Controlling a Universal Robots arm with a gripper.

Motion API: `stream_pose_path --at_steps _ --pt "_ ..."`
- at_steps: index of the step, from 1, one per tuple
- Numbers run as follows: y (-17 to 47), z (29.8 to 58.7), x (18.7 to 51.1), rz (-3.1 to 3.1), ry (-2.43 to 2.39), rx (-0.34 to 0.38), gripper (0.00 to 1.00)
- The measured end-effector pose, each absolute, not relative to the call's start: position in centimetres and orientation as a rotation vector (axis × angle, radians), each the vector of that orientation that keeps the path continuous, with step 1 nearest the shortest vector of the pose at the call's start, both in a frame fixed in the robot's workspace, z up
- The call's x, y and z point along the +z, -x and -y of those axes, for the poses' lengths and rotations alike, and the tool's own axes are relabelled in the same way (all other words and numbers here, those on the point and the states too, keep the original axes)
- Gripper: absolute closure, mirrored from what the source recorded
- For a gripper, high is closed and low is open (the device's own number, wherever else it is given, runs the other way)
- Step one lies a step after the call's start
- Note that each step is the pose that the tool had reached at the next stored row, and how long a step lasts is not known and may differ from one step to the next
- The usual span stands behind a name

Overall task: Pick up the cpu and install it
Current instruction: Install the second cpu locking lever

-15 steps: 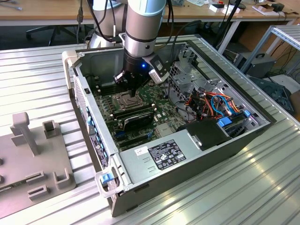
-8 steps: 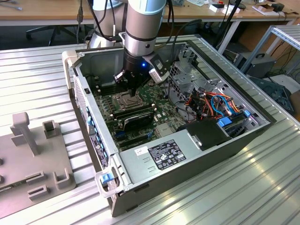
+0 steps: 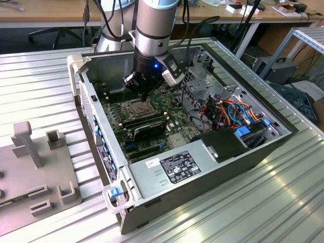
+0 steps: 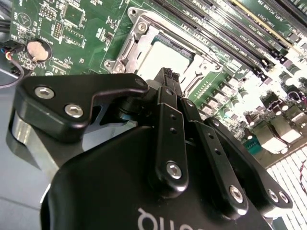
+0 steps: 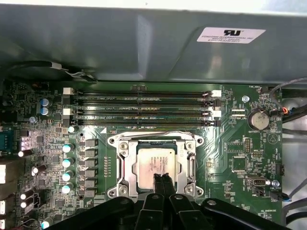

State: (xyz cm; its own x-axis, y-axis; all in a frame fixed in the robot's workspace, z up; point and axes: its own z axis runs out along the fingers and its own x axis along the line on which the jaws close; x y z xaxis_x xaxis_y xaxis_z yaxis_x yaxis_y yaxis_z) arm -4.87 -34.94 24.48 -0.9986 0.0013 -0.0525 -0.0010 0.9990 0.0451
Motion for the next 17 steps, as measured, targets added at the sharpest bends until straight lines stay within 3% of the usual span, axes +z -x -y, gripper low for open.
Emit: stream_pose_path --at_steps 17 --pt "4.86 34.94 25.13 -3.088 0.000 0.070 0.89"
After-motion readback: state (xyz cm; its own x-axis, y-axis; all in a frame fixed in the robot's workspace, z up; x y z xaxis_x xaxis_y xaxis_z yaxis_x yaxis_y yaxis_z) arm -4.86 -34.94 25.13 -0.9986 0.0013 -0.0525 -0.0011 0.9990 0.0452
